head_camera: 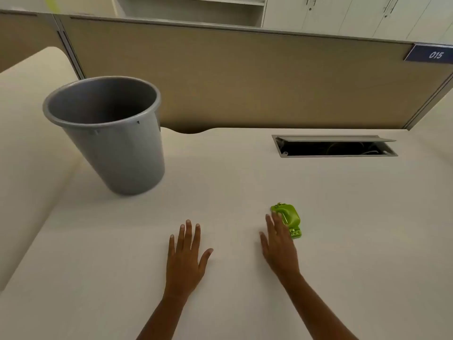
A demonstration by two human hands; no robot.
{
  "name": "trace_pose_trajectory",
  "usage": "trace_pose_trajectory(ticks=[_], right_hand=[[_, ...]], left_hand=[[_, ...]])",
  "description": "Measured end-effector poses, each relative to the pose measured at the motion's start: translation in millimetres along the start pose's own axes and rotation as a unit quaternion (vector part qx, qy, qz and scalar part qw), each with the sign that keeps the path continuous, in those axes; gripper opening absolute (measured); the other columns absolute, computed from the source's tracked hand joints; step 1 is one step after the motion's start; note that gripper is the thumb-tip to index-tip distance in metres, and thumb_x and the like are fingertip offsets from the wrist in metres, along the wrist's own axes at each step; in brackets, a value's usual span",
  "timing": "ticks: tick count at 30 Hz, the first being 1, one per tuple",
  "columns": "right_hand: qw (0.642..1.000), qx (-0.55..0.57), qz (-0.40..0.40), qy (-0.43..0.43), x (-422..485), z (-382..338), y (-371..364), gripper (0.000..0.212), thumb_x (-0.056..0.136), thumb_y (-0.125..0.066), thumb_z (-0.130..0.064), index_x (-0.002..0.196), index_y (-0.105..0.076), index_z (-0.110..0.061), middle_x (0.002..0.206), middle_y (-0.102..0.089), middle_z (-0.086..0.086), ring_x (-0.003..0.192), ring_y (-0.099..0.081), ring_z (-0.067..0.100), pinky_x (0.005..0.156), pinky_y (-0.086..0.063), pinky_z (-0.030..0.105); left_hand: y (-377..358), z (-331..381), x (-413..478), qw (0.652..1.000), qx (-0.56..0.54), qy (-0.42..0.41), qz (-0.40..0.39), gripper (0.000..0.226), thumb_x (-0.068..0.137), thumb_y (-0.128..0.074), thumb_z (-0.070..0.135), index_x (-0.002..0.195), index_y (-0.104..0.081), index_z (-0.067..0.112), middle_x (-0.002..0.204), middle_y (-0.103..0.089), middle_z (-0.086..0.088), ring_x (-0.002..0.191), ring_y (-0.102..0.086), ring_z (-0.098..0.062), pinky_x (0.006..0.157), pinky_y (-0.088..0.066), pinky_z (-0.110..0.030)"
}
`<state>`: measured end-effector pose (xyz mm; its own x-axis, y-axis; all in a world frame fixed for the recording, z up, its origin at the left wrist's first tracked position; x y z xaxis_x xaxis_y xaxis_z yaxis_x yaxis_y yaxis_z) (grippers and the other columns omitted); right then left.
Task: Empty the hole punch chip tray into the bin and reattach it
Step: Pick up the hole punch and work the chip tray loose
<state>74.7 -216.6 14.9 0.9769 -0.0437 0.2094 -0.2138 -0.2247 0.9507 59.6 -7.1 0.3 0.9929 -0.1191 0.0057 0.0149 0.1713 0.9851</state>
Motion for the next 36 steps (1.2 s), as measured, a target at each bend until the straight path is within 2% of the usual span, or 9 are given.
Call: trace_pose_trajectory(ticks=[4,8,12,15,18,22,26,30,36], right_hand=[[0.992,0.041,-0.012,-0.121,16.9,42.4,7.3,0.045,0.097,-0.032,-0.014,0.141,-0.03,-0.005,0.15,-0.031,0.018,0.142,-0.024,0.032,0.116,-0.021,0.041],[0.947,0.168,-0.004,-0.274,20.3,64.8,11.9,0.044,0.095,-0.037,-0.014,0.138,-0.034,-0.001,0.134,-0.047,0.024,0.124,-0.042,0.038,0.102,-0.035,0.044],[0.891,0.278,-0.004,-0.36,26.5,79.8,12.7,0.033,0.091,-0.044,-0.01,0.119,-0.055,0.003,0.121,-0.059,0.027,0.113,-0.052,0.039,0.092,-0.041,0.041],[0.833,0.366,0.007,-0.414,24.7,85.4,11.2,0.028,0.087,-0.053,-0.007,0.111,-0.063,0.002,0.114,-0.065,0.024,0.107,-0.057,0.037,0.088,-0.044,0.037],[0.791,0.433,0.012,-0.432,18.4,80.4,8.5,0.028,0.086,-0.055,-0.006,0.111,-0.064,0.004,0.106,-0.066,0.024,0.091,-0.057,0.031,0.079,-0.042,0.033],[0.694,0.57,-0.017,-0.44,4.4,54.8,1.6,0.022,0.088,-0.051,0.001,0.106,-0.06,0.01,0.079,-0.058,0.015,0.068,-0.054,0.028,0.066,-0.045,0.032],[0.594,0.667,-0.124,-0.432,-15.5,16.7,-1.4,0.017,0.09,-0.046,0.0,0.08,-0.06,0.0,0.06,-0.062,0.011,0.063,-0.055,0.022,0.062,-0.047,0.036],[0.539,0.676,-0.237,-0.443,-34.3,-9.6,-4.6,0.021,0.089,-0.046,-0.001,0.073,-0.06,-0.004,0.047,-0.065,0.006,0.059,-0.056,0.019,0.064,-0.047,0.039],[0.455,0.689,-0.325,-0.462,-51.9,-28.1,-3.1,0.017,0.087,-0.044,0.001,0.078,-0.058,0.0,0.057,-0.067,0.016,0.069,-0.057,0.028,0.053,-0.056,0.036]], left_hand=[[3.2,1.5,-1.0,1.0,-0.008,0.012,-0.004,0.082,0.093,0.001,0.051,0.123,-0.057,0.002,0.128,-0.057,-0.022,0.115,-0.058,-0.036,0.109,-0.021,-0.038],[1.7,1.0,-1.9,1.0,-0.002,0.011,0.0,0.082,0.094,0.001,0.049,0.122,-0.057,0.0,0.128,-0.057,-0.023,0.114,-0.058,-0.037,0.112,-0.006,-0.033],[3.2,2.0,-6.0,0.999,-0.029,0.011,-0.008,0.078,0.095,0.002,0.046,0.125,-0.053,-0.001,0.124,-0.06,-0.024,0.11,-0.061,-0.036,0.112,-0.025,-0.026],[13.8,3.0,-8.4,0.998,-0.049,0.004,0.048,0.063,0.096,0.003,0.041,0.142,-0.02,0.006,0.126,-0.059,-0.023,0.113,-0.059,-0.035,0.113,0.013,-0.02],[13.3,7.1,-6.8,0.994,-0.105,-0.014,0.039,0.065,0.098,-0.004,0.038,0.134,-0.042,0.0,0.131,-0.054,-0.024,0.118,-0.055,-0.036,0.109,-0.028,-0.021],[6.3,15.8,-1.3,0.957,-0.285,-0.034,0.028,0.057,0.094,-0.044,0.019,0.145,-0.017,0.016,0.154,-0.02,0.0,0.144,-0.017,-0.016,0.114,-0.016,-0.023],[10.6,26.7,4.7,0.888,-0.46,-0.015,0.019,0.06,0.091,-0.052,0.01,0.142,-0.024,0.02,0.143,-0.028,0.014,0.135,-0.028,-0.006,0.104,-0.02,-0.002],[8.3,31.2,11.0,0.823,-0.565,0.033,-0.058,0.047,0.093,-0.049,0.012,0.136,-0.035,0.023,0.139,-0.041,0.004,0.129,-0.037,-0.011,0.102,-0.032,-0.016],[11.9,32.1,3.2,0.749,-0.651,0.055,-0.112,0.021,0.095,-0.043,0.013,0.105,-0.06,0.021,0.109,-0.062,-0.001,0.102,-0.056,-0.011,0.078,-0.051,-0.013]])
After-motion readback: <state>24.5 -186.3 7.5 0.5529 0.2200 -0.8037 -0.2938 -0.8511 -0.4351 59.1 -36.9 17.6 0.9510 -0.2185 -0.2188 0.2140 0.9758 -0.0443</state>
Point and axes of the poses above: each hand's wrist, its own x-axis towards the middle knuckle, its own y-axis out of the back of the hand, z = x × y, the point moved 6 cm from there along x, towards the middle knuckle
